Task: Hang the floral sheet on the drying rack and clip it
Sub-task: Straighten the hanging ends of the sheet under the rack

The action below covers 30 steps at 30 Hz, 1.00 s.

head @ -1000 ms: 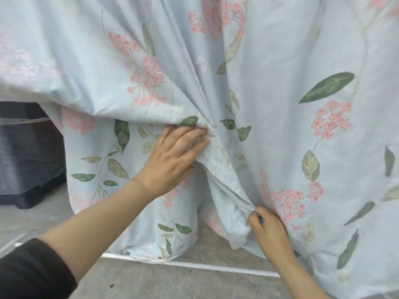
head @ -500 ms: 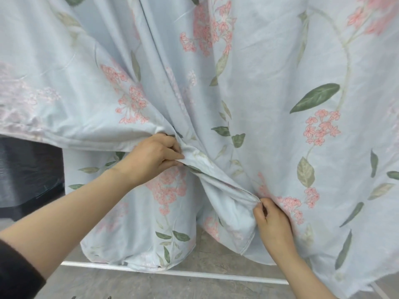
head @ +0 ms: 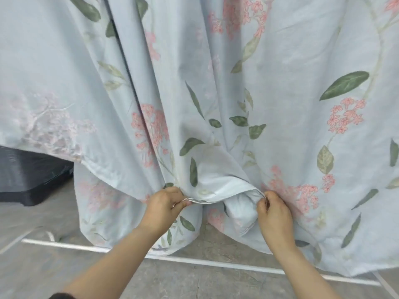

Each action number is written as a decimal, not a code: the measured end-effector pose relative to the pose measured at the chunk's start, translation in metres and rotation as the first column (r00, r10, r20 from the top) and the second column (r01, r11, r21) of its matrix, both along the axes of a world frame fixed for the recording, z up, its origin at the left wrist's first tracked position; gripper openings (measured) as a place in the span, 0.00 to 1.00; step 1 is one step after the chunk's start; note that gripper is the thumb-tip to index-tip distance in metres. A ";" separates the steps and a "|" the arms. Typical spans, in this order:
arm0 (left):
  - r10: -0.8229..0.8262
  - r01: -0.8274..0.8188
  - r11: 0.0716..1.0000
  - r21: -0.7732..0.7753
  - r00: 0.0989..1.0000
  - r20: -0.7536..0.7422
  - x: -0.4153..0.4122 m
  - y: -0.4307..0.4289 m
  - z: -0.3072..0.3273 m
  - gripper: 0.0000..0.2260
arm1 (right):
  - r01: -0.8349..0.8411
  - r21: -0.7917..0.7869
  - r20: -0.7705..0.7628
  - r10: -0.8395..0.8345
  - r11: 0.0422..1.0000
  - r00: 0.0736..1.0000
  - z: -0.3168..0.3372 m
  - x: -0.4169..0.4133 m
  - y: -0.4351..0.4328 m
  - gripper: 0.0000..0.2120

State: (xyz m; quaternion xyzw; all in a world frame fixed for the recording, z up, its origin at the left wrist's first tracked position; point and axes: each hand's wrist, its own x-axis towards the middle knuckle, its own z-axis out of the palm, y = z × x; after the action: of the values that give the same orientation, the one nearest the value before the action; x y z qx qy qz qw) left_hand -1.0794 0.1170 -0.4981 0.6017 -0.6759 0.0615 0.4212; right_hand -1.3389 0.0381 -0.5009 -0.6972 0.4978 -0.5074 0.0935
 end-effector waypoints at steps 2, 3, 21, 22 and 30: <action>-0.006 0.007 1.000 0.029 0.999 -0.042 -0.006 -0.006 -0.017 0.13 | -0.017 0.020 -0.031 0.017 1.000 0.999 -0.002 -0.001 0.001 0.06; -0.011 0.013 0.999 0.039 0.998 -0.060 -0.011 -0.008 -0.024 0.13 | -0.032 0.030 -0.048 0.033 0.999 0.998 -0.002 -0.002 0.001 0.04; -0.050 0.080 0.988 0.133 0.975 -0.216 -0.066 -0.024 -0.078 0.14 | -0.321 -0.079 -0.454 0.253 0.944 0.855 -0.012 0.014 0.025 0.25; -0.057 0.089 0.987 0.136 0.973 -0.226 -0.068 -0.023 -0.079 0.14 | -0.325 -0.073 -0.463 0.256 0.943 0.848 -0.014 0.014 0.024 0.25; -0.118 0.147 0.982 0.120 0.968 -0.222 -0.076 -0.016 -0.077 0.18 | -0.329 0.133 -0.354 0.355 0.935 0.865 -0.008 0.011 0.024 0.23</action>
State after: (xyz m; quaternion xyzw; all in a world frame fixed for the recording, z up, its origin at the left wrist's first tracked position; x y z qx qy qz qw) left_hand -1.1549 0.1008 -0.5756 0.5856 -0.6680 -0.0778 0.4526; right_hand -1.3281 0.0625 -0.5091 -0.8541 0.3920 -0.3239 0.1093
